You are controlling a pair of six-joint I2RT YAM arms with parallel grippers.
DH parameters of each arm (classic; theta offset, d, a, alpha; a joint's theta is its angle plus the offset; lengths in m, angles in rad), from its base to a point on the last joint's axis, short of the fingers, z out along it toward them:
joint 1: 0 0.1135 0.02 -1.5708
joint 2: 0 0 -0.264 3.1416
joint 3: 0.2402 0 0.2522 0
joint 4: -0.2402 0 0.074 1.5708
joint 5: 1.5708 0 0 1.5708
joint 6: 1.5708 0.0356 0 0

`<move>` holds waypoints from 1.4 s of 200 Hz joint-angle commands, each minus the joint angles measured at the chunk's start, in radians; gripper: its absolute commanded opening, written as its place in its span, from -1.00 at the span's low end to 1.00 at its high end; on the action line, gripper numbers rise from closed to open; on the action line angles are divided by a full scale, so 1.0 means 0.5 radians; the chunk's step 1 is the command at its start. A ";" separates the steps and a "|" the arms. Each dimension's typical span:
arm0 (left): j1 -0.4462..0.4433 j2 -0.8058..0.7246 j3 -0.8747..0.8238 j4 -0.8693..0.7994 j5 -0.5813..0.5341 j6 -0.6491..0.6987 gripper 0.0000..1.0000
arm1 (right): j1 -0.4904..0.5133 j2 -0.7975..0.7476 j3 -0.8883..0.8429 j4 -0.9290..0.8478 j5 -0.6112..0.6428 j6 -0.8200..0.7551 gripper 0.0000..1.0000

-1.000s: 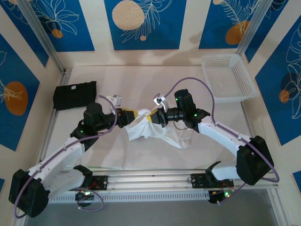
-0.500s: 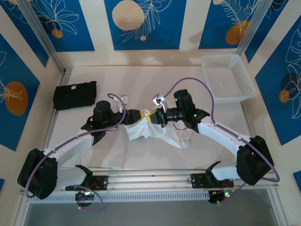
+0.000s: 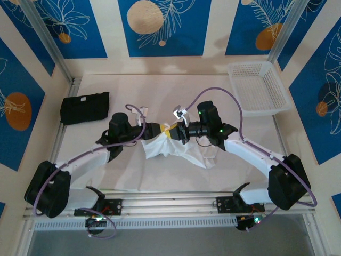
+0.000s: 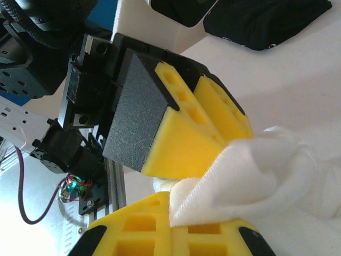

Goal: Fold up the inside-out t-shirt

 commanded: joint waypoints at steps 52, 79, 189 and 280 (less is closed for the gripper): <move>0.004 -0.176 0.115 -0.046 -0.030 0.198 -1.00 | -0.036 -0.120 -0.014 -0.155 0.090 -0.118 -1.00; 0.002 -0.295 0.164 -0.217 -0.006 0.303 -1.00 | -0.036 -0.123 0.059 -0.310 0.227 -0.170 -1.00; -0.039 -0.467 0.208 -0.392 -0.088 0.208 -1.00 | 0.040 0.048 0.590 -1.133 1.116 -0.052 -0.55; -0.083 -0.438 0.219 -0.382 -0.181 0.175 -1.00 | 0.453 -0.273 0.102 -0.427 0.830 0.069 -0.33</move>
